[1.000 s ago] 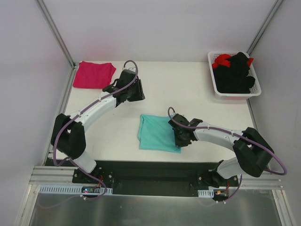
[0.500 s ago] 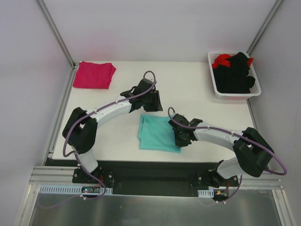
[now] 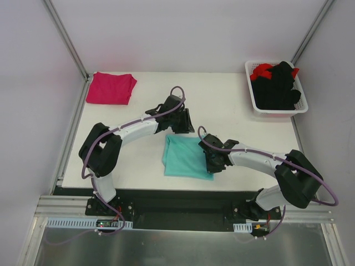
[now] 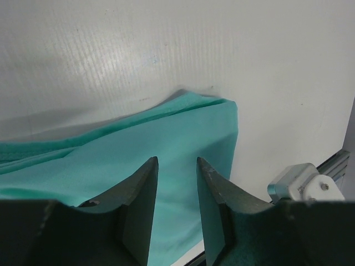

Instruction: Fold and stack the t-shirts

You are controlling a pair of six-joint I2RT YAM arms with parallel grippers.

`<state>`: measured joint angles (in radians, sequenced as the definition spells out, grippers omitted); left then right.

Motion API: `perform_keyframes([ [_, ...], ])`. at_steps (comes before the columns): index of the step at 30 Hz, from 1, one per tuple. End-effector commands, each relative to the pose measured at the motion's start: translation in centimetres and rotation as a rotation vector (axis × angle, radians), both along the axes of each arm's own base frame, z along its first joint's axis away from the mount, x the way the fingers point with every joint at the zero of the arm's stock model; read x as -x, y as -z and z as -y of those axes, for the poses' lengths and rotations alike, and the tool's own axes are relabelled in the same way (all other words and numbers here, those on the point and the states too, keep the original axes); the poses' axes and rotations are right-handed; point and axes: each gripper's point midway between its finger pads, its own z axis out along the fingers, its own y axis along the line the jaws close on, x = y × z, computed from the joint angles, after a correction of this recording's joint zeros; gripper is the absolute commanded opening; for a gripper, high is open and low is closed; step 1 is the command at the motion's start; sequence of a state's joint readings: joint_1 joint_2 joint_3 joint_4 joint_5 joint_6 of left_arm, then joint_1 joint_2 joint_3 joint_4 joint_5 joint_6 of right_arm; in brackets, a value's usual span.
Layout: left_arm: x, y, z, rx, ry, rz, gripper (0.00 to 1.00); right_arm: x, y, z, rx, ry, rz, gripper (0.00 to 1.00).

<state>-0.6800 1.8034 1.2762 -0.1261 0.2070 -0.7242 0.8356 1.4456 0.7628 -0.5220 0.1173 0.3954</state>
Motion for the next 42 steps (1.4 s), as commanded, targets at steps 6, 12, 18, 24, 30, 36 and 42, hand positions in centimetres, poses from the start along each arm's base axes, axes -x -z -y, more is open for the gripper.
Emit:
perform_keyframes([
  [6, 1.6, 2.5, 0.3, 0.016, -0.003, -0.069, 0.33, 0.7, 0.7, 1.3, 0.067, -0.007, -0.037, 0.01],
  [12, 2.2, 3.8, -0.3, -0.014, -0.001, -0.086, 0.33, 0.8, 0.8, 1.1, 0.059, -0.007, -0.041, 0.01],
  [18, 1.2, 6.6, -0.9, -0.089, -0.013, -0.079, 0.33, 0.9, 0.8, 1.5, 0.07, -0.007, -0.038, 0.01],
  [24, -0.1, 9.7, -1.1, -0.113, -0.023, -0.086, 0.32, 1.0, 0.9, 1.9, 0.079, -0.003, -0.041, 0.01],
  [30, -2.7, 8.6, -2.3, -0.107, -0.043, -0.015, 0.32, 1.1, 0.4, 2.2, 0.082, -0.004, -0.029, 0.01],
  [36, -4.7, 3.8, -4.3, -0.136, -0.057, 0.086, 0.32, 1.0, 0.0, 2.0, 0.072, -0.005, -0.022, 0.01],
  [42, -5.8, -0.2, -7.2, -0.176, -0.098, 0.153, 0.33, 0.8, -0.7, 1.9, 0.06, -0.004, -0.008, 0.01],
])
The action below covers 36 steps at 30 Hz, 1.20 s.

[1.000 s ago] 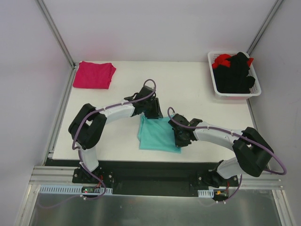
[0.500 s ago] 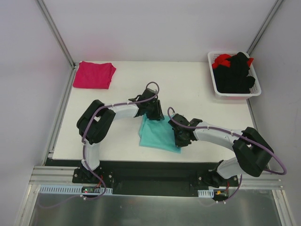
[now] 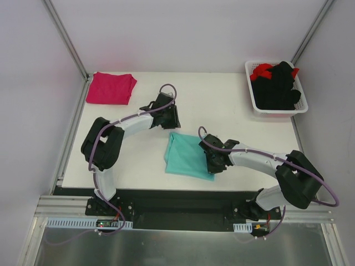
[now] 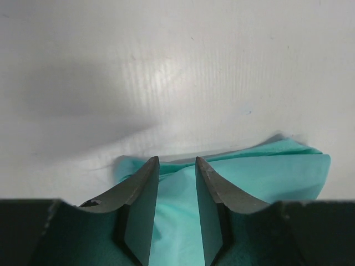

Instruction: Fold and stack the t-shirts

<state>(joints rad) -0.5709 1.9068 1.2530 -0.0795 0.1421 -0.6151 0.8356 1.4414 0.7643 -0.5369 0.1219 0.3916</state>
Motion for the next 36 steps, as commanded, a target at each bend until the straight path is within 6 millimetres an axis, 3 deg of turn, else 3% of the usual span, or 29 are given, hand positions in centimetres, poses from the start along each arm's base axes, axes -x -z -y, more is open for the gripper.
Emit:
perform_keyframes([
  [1, -1.7, -6.2, -2.7, -0.055, -0.024, 0.145, 0.33, 0.5, -1.0, 1.4, 0.045, -0.006, 0.004, 0.01],
  [5, -2.0, -9.2, -5.1, -0.082, -0.064, 0.195, 0.34, -0.1, -2.6, 0.8, 0.028, -0.013, 0.035, 0.01],
  [7, -2.4, -10.2, -5.7, -0.074, -0.08, 0.201, 0.33, -0.3, -3.8, 0.5, 0.021, -0.022, 0.05, 0.07],
  [8, -2.8, -10.8, -6.6, -0.071, -0.106, 0.206, 0.34, -0.9, -5.0, 0.0, 0.005, -0.023, 0.072, 0.13],
  [9, -2.9, -10.9, -7.2, -0.076, -0.122, 0.2, 0.33, -0.8, -5.5, 0.3, 0.019, -0.027, 0.065, 0.3],
  [11, -3.6, -12.2, -8.1, -0.069, -0.159, 0.219, 0.35, -1.4, -7.2, -0.1, 0.004, -0.023, 0.1, 0.46],
  [12, -4.3, -12.3, -9.9, -0.109, -0.216, 0.231, 0.35, -1.3, -7.6, 0.1, 0.006, -0.021, 0.1, 0.57],
  [14, -5.3, -13.5, -11.8, -0.149, -0.28, 0.273, 0.36, -1.4, -9.1, 0.1, -0.018, -0.017, 0.131, 0.67],
  [15, -6.3, -14.0, -14.0, -0.204, -0.353, 0.303, 0.37, -1.4, -9.8, 0.2, -0.024, -0.016, 0.14, 0.71],
  [20, -10.0, -15.9, -20.7, -0.413, -0.549, 0.407, 0.49, -0.5, -12.3, 0.7, -0.105, -0.006, 0.187, 0.76],
  [25, -14.6, -14.7, -25.8, -0.516, -0.651, 0.44, 0.67, 1.0, -13.9, 1.5, -0.184, -0.002, 0.212, 0.78],
  [34, -20.8, -10.9, -30.9, -0.501, -0.704, 0.39, 0.75, 2.5, -16.2, 2.3, -0.25, -0.005, 0.225, 0.8],
  [36, -21.8, -10.8, -32.2, -0.493, -0.732, 0.393, 0.77, 2.7, -16.3, 2.5, -0.258, -0.003, 0.226, 0.81],
])
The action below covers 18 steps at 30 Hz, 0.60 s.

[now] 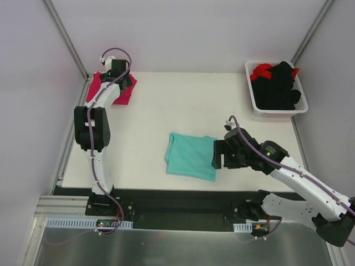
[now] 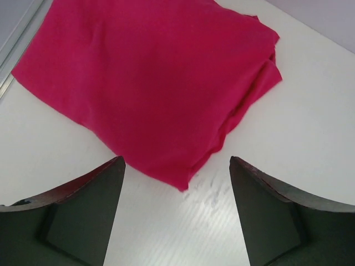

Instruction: Fold and stack the t-shirts

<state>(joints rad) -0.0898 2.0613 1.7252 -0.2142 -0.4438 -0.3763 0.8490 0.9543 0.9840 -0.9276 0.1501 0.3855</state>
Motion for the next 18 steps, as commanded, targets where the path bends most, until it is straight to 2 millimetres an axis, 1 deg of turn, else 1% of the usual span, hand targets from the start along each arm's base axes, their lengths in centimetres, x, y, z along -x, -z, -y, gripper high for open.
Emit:
perform_keyframes([
  [1, -3.1, -0.9, -2.1, 0.001, -0.014, 0.053, 0.78, 1.2, -1.5, 0.3, -0.045, -0.003, -0.006, 0.81],
  [2, -3.4, -0.7, -2.4, 0.002, -0.014, 0.053, 0.78, 1.3, -1.5, 0.6, -0.043, 0.0, -0.006, 0.81],
  [3, -4.2, -1.3, -2.8, 0.004, -0.015, 0.074, 0.79, 1.5, -1.5, 0.7, -0.039, -0.003, -0.009, 0.81],
  [4, -4.5, -0.5, -3.1, -0.009, -0.014, 0.06, 0.79, 1.6, -1.5, 0.8, -0.038, -0.003, -0.012, 0.81],
  [5, -4.9, -0.3, -3.4, -0.014, -0.015, 0.061, 0.82, 1.7, -1.5, 0.9, -0.039, -0.002, -0.013, 0.81],
  [6, -5.4, -0.7, -3.8, -0.014, -0.019, 0.077, 0.83, 1.8, -1.5, 0.9, -0.039, -0.006, -0.017, 0.81],
  [7, -5.9, 0.0, -3.8, -0.007, -0.008, 0.078, 0.84, 1.8, -1.6, 0.9, -0.042, -0.002, -0.017, 0.82],
  [9, -6.6, 0.0, -3.7, 0.003, 0.004, 0.096, 0.89, 2.0, -1.6, 0.9, -0.041, -0.008, -0.025, 0.82],
  [10, -6.9, 0.5, -4.8, 0.006, -0.009, 0.097, 0.9, 1.9, -1.7, 0.8, -0.043, -0.008, -0.026, 0.82],
  [12, -7.5, 1.4, -5.0, 0.011, 0.002, 0.096, 0.92, 1.9, -1.8, 0.5, -0.045, -0.018, -0.031, 0.82],
  [13, -7.8, 1.5, -5.0, 0.003, 0.017, 0.095, 0.93, 1.8, -2.0, 0.4, -0.044, -0.021, -0.032, 0.82],
  [15, -7.9, 2.4, -5.2, 0.009, 0.018, 0.08, 0.94, 1.7, -2.2, 0.2, -0.043, -0.029, -0.033, 0.82],
  [16, -7.9, 2.6, -5.4, 0.019, 0.01, 0.081, 0.95, 1.6, -2.2, -0.1, -0.037, -0.036, -0.04, 0.82],
  [17, -7.8, 2.9, -6.0, 0.028, -0.002, 0.075, 0.95, 1.5, -2.6, -0.3, -0.041, -0.043, -0.035, 0.82],
  [18, -7.6, 3.5, -6.3, 0.04, -0.003, 0.064, 0.96, 1.4, -2.6, -0.4, -0.037, -0.045, -0.038, 0.83],
])
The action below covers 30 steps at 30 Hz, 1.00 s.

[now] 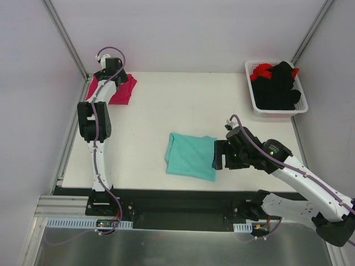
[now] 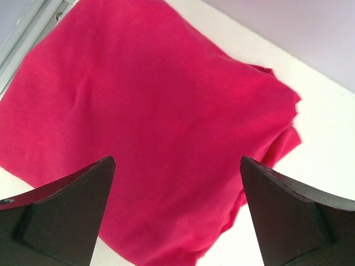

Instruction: Fold and stack the t-shirts

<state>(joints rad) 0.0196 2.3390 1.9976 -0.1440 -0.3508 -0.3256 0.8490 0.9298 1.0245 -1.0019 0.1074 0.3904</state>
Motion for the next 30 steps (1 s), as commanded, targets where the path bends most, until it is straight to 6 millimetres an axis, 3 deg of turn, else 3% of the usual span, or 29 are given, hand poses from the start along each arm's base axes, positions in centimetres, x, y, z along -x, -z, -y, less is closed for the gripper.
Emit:
perform_keyframes([
  [1, -0.6, 0.0, -1.4, 0.042, 0.008, 0.015, 0.98, -0.2, -1.6, -0.9, -0.017, -0.027, -0.003, 0.82],
  [8, 0.6, 1.7, -3.3, 0.214, -0.016, -0.038, 0.99, -0.6, -2.4, -1.5, -0.037, -0.036, 0.015, 0.82],
  [11, 1.2, 3.2, -3.2, 0.318, -0.04, -0.057, 0.99, -0.5, -2.5, -1.4, -0.042, -0.037, 0.016, 0.82],
  [16, 1.3, 3.9, -2.6, 0.421, -0.049, -0.056, 0.99, -0.2, -2.8, -0.6, -0.037, -0.02, 0.027, 0.83],
  [19, 0.8, 2.9, -1.5, 0.49, -0.024, -0.031, 0.99, -0.2, -2.9, -0.5, -0.036, -0.015, 0.029, 0.83],
  [23, -0.5, -1.8, -0.6, 0.525, 0.026, 0.061, 0.99, -0.1, -2.7, -0.6, -0.033, -0.016, 0.02, 0.83],
  [26, -1.3, -4.2, -0.1, 0.548, 0.064, 0.115, 0.99, -0.1, -2.8, -0.6, -0.034, -0.019, 0.022, 0.83],
  [30, -1.6, -5.2, 0.0, 0.556, 0.069, 0.139, 0.99, -0.3, -2.7, -0.8, -0.029, -0.019, 0.018, 0.83],
])
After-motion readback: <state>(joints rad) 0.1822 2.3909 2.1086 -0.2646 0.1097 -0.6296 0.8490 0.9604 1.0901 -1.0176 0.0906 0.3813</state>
